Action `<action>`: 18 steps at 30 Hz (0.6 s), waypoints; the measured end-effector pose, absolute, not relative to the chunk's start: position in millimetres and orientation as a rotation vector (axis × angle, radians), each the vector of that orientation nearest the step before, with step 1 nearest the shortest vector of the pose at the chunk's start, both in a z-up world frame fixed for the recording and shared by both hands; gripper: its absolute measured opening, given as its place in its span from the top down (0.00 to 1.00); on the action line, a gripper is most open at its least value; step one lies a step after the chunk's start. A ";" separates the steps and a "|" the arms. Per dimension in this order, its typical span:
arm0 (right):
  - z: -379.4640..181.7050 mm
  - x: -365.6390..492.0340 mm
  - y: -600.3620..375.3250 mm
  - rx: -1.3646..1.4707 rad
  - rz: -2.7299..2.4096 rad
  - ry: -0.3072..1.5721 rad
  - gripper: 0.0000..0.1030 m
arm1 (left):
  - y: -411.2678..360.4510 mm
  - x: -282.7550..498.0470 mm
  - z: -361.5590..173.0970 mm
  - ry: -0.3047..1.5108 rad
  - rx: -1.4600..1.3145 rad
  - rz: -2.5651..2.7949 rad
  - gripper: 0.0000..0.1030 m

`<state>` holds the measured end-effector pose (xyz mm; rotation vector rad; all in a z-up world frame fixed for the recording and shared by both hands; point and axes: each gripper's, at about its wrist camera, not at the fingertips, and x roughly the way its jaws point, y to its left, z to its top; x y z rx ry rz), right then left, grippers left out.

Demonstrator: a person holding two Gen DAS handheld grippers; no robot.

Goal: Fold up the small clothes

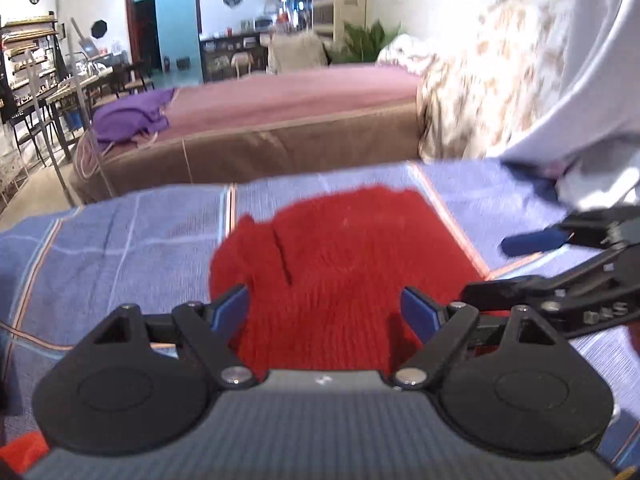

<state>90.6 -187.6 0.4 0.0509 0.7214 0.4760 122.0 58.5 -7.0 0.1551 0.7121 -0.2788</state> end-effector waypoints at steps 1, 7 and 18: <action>-3.6 88.4 -182.9 0.015 0.480 0.726 0.00 | 56.4 124.1 -15.9 0.730 0.178 -0.265 0.18; -30.0 80.6 -167.2 -0.035 0.522 0.786 0.00 | 88.3 147.3 -74.0 0.877 0.048 -0.259 0.04; -30.5 69.7 -152.6 -0.115 0.457 0.813 0.00 | 93.4 135.0 -51.7 0.912 0.086 -0.243 0.00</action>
